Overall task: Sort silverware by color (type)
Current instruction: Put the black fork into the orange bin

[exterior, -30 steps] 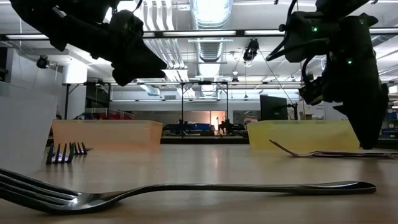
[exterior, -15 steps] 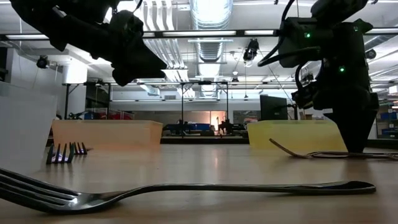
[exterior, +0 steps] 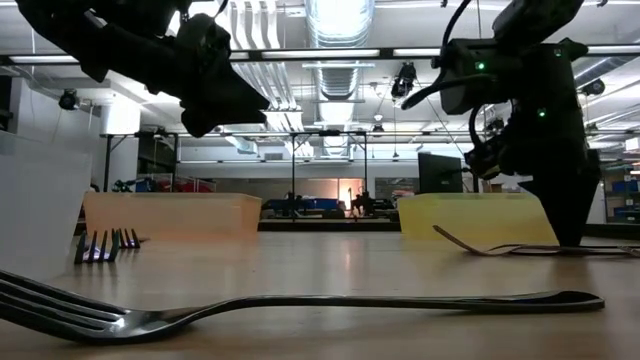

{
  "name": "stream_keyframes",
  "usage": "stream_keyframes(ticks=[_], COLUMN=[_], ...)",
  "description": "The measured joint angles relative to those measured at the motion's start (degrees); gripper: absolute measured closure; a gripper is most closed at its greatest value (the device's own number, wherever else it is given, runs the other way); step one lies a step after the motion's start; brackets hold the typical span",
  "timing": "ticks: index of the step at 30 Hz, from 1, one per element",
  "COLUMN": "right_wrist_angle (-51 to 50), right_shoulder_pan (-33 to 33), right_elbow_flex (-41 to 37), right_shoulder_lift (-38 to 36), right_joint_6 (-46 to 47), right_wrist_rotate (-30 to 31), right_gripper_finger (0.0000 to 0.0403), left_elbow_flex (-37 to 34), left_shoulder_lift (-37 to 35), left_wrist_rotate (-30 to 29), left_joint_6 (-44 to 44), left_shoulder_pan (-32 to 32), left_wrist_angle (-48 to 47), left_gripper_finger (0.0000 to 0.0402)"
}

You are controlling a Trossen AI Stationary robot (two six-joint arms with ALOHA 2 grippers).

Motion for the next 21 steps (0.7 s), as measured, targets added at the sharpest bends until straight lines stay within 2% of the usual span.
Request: stream_keyframes(ticks=[3,11,21], right_wrist_angle=[-0.09,-2.38,-4.02], right_shoulder_pan=[-1.07,-3.49,-4.24], right_elbow_flex=[-0.02,1.06,6.68], right_shoulder_lift=[-0.03,-1.51,-9.53], right_joint_6=[-1.47,-4.65,-7.45], right_wrist_rotate=[-0.11,2.22,1.58], right_gripper_finger=[0.0381,0.0392,0.0397], left_elbow_flex=[0.0,0.0,0.0], left_shoulder_lift=[0.01,0.01,0.01], left_wrist_rotate=[0.0,0.01,-1.34], left_joint_6=[-0.01,-0.03,-0.19], left_shoulder_pan=[0.0,0.0,0.0], left_wrist_angle=[0.02,0.14,0.44], left_gripper_finger=[0.0267,0.0267,0.0267])
